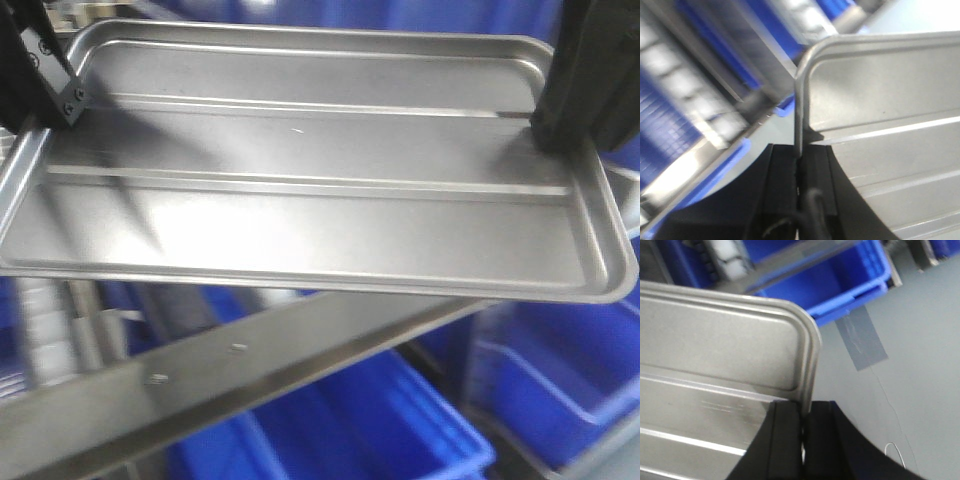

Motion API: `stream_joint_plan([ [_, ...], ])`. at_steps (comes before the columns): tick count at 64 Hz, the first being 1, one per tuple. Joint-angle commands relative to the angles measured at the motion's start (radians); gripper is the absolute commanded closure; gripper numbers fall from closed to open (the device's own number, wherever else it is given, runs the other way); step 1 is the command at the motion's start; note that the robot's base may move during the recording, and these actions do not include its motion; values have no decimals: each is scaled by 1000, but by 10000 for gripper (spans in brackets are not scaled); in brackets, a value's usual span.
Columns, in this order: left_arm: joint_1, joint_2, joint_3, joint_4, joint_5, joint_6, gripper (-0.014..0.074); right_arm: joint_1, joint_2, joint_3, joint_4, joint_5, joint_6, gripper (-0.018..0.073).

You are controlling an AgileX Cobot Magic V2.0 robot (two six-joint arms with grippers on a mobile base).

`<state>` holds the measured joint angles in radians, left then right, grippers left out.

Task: Grab silver tray and stack on right shelf
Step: 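Hold the silver tray level with both grippers while the base drives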

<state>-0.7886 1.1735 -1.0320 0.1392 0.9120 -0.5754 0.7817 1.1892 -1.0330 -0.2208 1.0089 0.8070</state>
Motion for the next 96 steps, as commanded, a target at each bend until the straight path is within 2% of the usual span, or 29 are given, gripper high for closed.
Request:
stream_joint_plan([
  [1, -8, -18, -37, 23, -32, 0, 689, -1, -26, -33, -33, -17, -18, 503],
  [96, -8, -18, -37, 19, -30, 0, 689, -1, -26, -33, -33, -13, -18, 503],
])
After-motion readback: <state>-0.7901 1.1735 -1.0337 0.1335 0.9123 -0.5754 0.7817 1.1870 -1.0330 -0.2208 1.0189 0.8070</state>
